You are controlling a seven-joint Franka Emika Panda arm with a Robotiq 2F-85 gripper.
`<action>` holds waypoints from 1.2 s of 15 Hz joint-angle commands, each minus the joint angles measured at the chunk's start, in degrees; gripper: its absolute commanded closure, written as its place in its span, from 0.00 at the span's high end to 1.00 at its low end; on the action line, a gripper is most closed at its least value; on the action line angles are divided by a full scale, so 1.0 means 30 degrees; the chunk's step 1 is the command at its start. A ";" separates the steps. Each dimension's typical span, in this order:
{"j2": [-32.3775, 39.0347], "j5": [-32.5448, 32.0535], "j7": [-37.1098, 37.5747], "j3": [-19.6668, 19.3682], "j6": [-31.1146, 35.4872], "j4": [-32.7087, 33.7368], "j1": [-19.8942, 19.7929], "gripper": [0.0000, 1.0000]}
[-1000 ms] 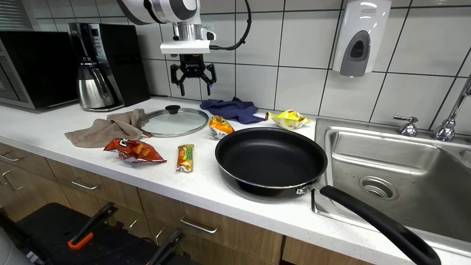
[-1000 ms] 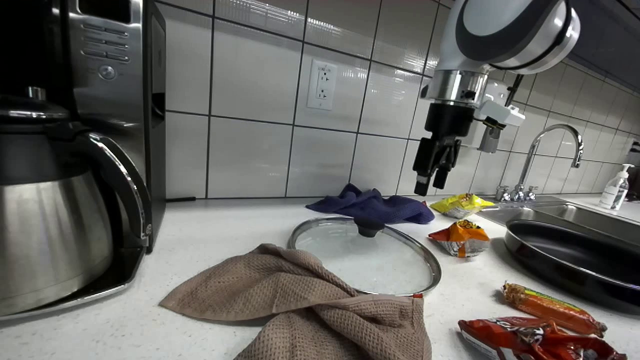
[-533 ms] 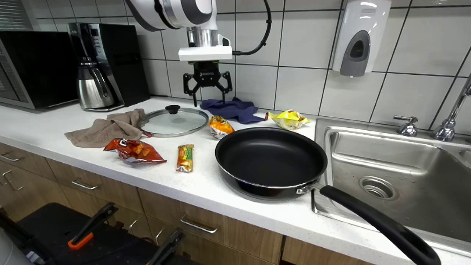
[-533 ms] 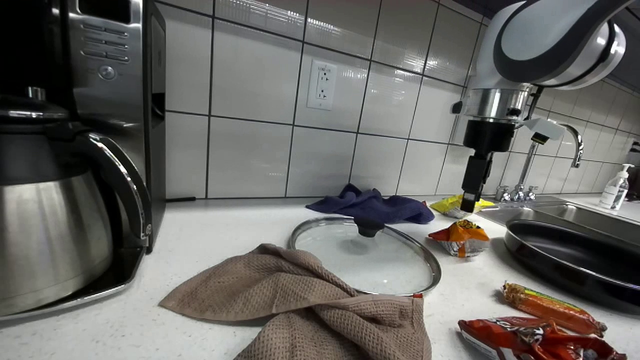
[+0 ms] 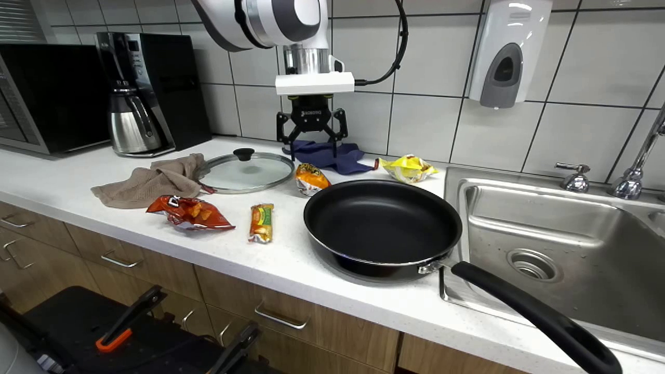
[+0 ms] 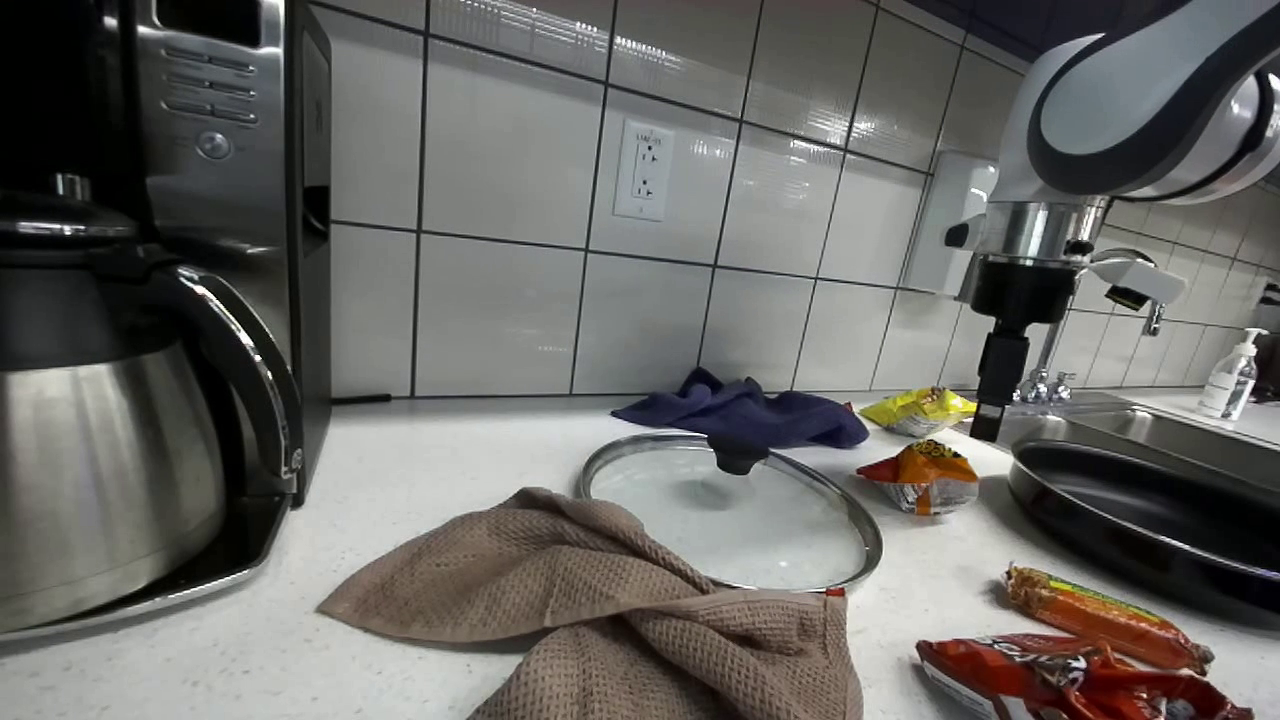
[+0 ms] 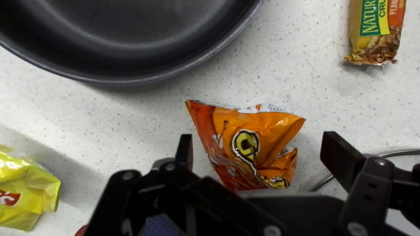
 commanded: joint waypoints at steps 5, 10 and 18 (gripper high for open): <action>-0.0006 -0.0024 0.0011 0.0119 -0.0019 0.0020 -0.0102 1.00; 0.0400 -0.0577 -0.0102 0.0084 0.0426 0.0350 -0.0077 1.00; 0.1370 -0.0905 -0.0073 0.0162 0.1977 0.0642 -0.0117 1.00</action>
